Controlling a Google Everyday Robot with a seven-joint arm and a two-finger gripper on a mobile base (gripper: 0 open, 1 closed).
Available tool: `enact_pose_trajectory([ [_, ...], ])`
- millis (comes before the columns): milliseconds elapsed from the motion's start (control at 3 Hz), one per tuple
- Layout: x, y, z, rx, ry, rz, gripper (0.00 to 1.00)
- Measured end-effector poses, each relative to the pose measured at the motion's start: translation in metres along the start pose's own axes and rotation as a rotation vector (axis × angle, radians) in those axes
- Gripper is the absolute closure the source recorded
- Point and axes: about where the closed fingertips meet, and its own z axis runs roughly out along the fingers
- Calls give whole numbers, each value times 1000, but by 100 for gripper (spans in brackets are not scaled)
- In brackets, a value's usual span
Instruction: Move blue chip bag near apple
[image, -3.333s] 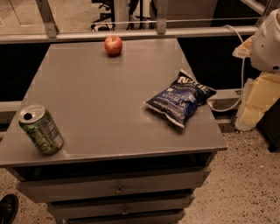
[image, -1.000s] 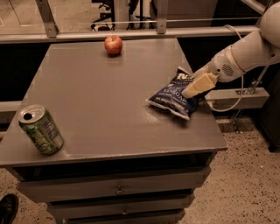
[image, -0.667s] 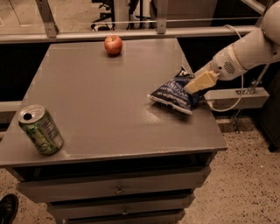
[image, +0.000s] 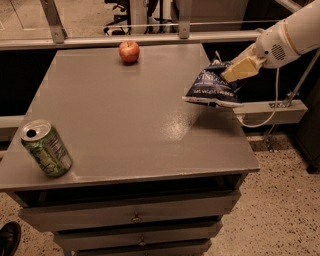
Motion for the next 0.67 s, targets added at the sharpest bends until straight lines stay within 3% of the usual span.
enact_pose_trajectory([
  [667,-13,-11,14,2,-35,-8,100],
])
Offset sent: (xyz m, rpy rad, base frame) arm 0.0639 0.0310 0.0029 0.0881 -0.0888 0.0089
